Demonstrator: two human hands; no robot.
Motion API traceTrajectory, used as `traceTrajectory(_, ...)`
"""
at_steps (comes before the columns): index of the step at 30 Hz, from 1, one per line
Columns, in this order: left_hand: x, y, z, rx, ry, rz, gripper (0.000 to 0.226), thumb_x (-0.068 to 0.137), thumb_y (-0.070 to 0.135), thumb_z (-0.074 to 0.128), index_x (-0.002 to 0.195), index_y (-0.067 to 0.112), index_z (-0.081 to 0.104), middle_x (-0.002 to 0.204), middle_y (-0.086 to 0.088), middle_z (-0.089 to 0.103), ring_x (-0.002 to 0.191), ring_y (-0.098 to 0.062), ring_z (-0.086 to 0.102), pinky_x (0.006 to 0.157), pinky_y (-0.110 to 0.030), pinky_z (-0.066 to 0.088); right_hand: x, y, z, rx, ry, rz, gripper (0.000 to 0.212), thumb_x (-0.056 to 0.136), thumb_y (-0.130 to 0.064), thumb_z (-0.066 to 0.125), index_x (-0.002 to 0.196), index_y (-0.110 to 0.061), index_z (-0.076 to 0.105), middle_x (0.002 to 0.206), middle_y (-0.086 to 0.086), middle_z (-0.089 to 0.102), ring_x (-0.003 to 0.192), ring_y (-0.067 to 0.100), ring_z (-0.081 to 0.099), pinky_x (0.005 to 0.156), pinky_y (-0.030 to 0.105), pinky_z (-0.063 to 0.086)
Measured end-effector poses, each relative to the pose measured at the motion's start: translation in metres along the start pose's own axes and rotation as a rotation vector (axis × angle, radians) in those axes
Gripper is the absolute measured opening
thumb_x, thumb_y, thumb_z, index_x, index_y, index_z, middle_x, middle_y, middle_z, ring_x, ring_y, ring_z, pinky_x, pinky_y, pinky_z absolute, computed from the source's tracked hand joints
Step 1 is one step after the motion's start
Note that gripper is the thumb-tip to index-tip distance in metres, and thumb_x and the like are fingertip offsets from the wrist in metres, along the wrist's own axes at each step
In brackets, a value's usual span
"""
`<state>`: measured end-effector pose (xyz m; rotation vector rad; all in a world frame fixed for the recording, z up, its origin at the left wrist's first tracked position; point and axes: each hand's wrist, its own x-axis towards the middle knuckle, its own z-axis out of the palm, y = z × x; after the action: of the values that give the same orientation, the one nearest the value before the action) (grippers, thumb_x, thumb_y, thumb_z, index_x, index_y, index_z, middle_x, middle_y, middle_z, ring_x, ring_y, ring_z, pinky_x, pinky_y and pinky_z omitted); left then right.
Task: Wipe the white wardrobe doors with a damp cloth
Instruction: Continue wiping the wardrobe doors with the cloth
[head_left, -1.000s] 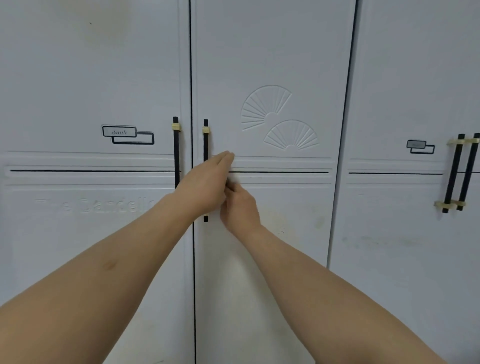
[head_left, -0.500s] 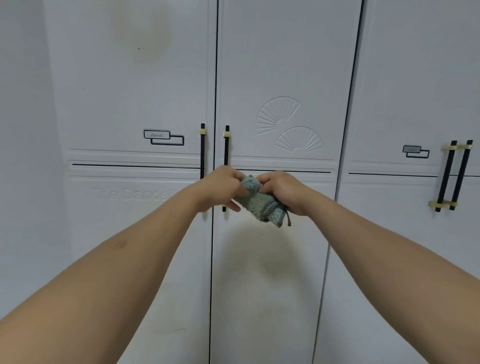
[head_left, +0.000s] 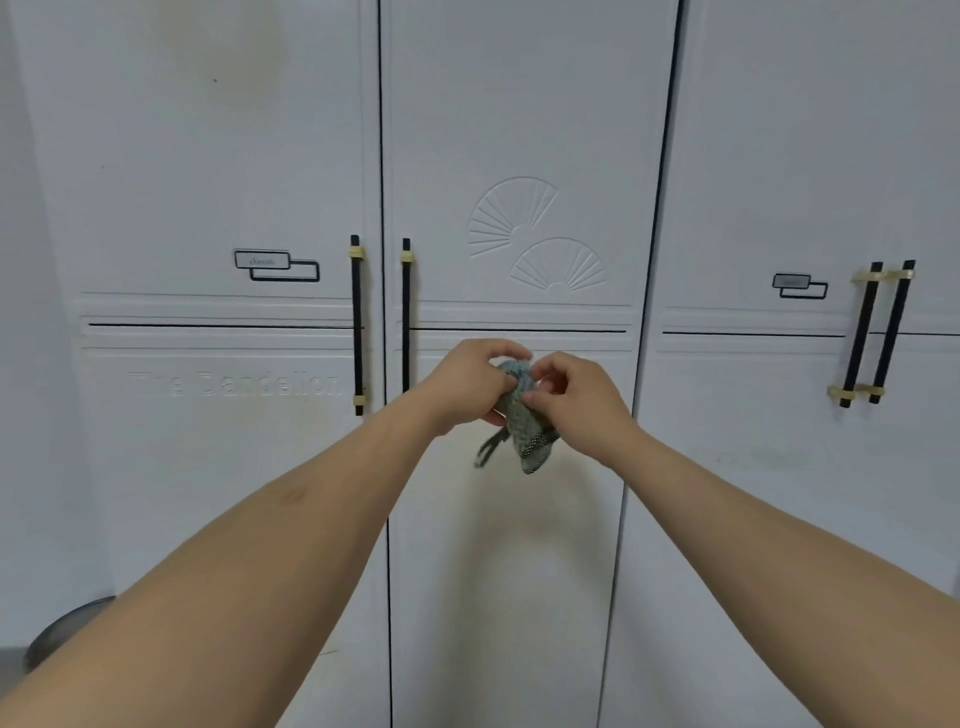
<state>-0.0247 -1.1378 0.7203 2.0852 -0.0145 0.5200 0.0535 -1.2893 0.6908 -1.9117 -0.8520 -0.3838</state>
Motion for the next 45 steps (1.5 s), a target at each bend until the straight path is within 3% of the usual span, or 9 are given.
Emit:
traceTrajectory(5,0.007,0.002,0.016,0.101,-0.078,-0.038,0.012,0.088,0.003,0.07,0.099,0.001,0.073,0.093,-0.02,0.074,0.083,-0.027,0.073,0.078,-0.04,0.063,0.003,0.014,-0.019,0.029,0.125,0.007,0.005,0.086,-0.012,0.066,0.084,-0.014,0.062,0.079,-0.004,0.061,0.07,0.011,0.053,0.064,0.026,0.042)
traceTrajectory(11,0.002,0.009,0.025,0.433,-0.004,-0.113,0.029,0.089,0.031,0.07,0.083,0.003,0.067,0.082,-0.013,0.068,0.069,-0.025,0.058,0.064,-0.036,0.052,-0.002,0.026,-0.033,-0.16,0.221,-0.042,0.008,0.093,-0.018,0.057,0.096,-0.023,0.052,0.087,-0.01,0.058,0.08,0.018,0.057,0.072,0.036,0.047)
traceTrajectory(18,-0.01,0.041,0.038,-0.152,-0.048,-0.331,0.025,0.088,0.018,0.053,0.093,0.001,0.071,0.084,-0.018,0.076,0.08,-0.037,0.075,0.077,-0.049,0.063,-0.041,0.01,-0.003,-0.185,0.239,-0.217,0.011,0.089,-0.02,0.064,0.095,-0.022,0.055,0.089,-0.008,0.061,0.08,0.017,0.057,0.066,0.03,0.038)
traceTrajectory(25,0.004,0.042,0.044,0.003,-0.025,-0.273,0.032,0.089,0.044,0.066,0.092,0.013,0.071,0.079,-0.002,0.075,0.076,-0.022,0.07,0.074,-0.033,0.057,-0.031,0.022,0.001,0.157,0.213,0.077,0.044,0.083,-0.028,0.081,0.113,-0.024,0.05,0.095,-0.015,0.06,0.085,0.001,0.061,0.068,0.011,0.047)
traceTrajectory(28,0.02,0.039,0.045,-0.013,0.086,-0.178,0.041,0.09,0.048,0.066,0.093,0.007,0.071,0.088,-0.004,0.073,0.076,-0.021,0.063,0.07,-0.032,0.052,-0.006,0.04,-0.008,0.283,0.264,0.171,0.03,0.081,-0.011,0.079,0.105,-0.019,0.064,0.093,-0.005,0.066,0.089,0.018,0.068,0.081,0.036,0.058)
traceTrajectory(32,0.037,0.026,0.024,0.057,0.292,-0.017,0.032,0.091,0.037,0.06,0.07,0.013,0.055,0.068,-0.006,0.053,0.066,-0.023,0.053,0.062,-0.034,0.041,0.027,0.068,-0.037,0.175,0.416,0.298,0.039,0.083,-0.006,0.071,0.12,-0.012,0.06,0.098,-0.002,0.065,0.097,0.022,0.065,0.08,0.03,0.051)
traceTrajectory(38,0.054,-0.017,-0.018,0.593,0.652,-0.009,0.039,0.089,0.021,0.056,0.127,0.013,0.056,0.13,-0.009,0.048,0.117,-0.03,0.049,0.092,-0.038,0.046,0.082,0.098,-0.066,-0.059,0.644,0.211,0.023,0.084,-0.004,0.055,0.103,-0.011,0.067,0.108,0.01,0.063,0.092,0.027,0.058,0.075,0.029,0.043)
traceTrajectory(43,0.058,-0.055,-0.037,0.616,0.737,-0.028,0.029,0.091,0.011,0.053,0.119,0.019,0.051,0.123,-0.01,0.038,0.096,-0.031,0.054,0.074,-0.04,0.054,0.104,0.107,-0.007,-0.123,0.6,0.148,0.013,0.086,-0.008,0.058,0.076,-0.016,0.06,0.081,0.008,0.061,0.071,0.026,0.055,0.052,0.029,0.029)
traceTrajectory(45,0.056,-0.06,-0.04,0.561,0.701,-0.004,0.026,0.092,0.01,0.05,0.115,0.022,0.049,0.118,-0.005,0.041,0.082,-0.028,0.057,0.065,-0.042,0.057,0.104,0.096,0.02,-0.16,0.636,0.089,0.01,0.09,-0.007,0.059,0.086,-0.012,0.066,0.086,0.01,0.061,0.072,0.026,0.053,0.057,0.029,0.026)
